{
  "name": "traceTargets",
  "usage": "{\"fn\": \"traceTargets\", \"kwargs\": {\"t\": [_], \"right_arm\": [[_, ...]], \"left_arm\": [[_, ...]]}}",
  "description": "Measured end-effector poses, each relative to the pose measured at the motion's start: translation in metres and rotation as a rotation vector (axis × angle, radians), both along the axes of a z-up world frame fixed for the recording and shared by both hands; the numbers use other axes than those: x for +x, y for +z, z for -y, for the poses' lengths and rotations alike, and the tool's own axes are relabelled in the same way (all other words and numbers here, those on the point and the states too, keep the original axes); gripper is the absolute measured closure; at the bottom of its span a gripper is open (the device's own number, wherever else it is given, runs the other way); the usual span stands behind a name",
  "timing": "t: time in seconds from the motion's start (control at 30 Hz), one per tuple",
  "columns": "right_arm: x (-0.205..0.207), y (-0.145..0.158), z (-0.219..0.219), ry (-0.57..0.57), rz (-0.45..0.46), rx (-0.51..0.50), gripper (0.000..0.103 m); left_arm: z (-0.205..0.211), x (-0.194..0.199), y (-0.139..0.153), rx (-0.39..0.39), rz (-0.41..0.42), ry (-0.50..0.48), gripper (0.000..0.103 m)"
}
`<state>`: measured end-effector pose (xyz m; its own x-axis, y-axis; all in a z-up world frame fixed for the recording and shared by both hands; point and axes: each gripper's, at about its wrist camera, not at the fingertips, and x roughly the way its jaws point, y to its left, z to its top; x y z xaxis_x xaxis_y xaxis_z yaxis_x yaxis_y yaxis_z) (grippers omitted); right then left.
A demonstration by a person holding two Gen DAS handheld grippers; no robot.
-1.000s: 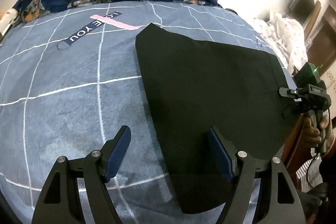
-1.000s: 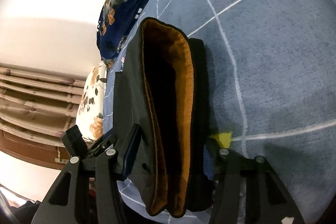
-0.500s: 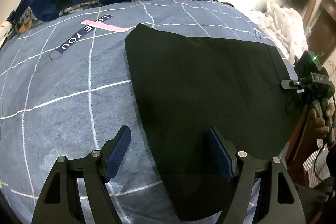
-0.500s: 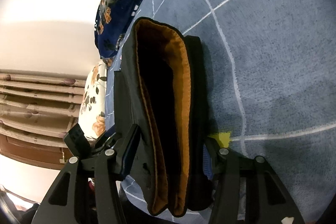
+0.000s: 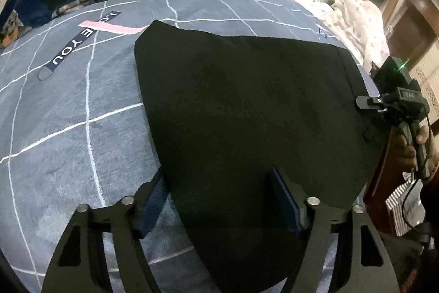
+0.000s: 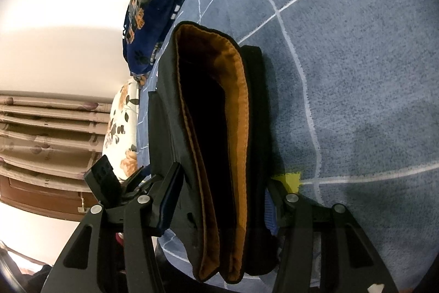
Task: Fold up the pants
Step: 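Lower the left gripper onto the folded trousers and close it on the fabric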
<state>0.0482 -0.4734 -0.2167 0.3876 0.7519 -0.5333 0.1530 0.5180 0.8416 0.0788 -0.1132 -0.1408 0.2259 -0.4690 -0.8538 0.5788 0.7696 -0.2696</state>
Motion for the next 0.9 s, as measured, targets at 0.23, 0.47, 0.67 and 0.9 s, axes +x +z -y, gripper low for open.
{"fn": "traceTargets", "kwargs": {"t": [0.23,0.47,0.67,0.9], "right_arm": [[-0.002,-0.001,-0.001,0.009,0.019,-0.042,0.071],[-0.001,-0.004,0.0,0.027,0.045,-0.034,0.073],[-0.001,-0.006,0.001,0.037,0.055,-0.02,0.074],[-0.001,-0.005,-0.001,0.031,0.051,-0.027,0.074]], "left_arm": [[0.01,-0.004,0.004,0.061,0.044,-0.031,0.043],[0.012,0.0,0.002,0.065,0.017,-0.018,0.039],[0.02,0.002,0.0,0.07,0.003,-0.029,0.027],[0.027,-0.001,-0.002,0.086,0.035,-0.071,0.028]]}}
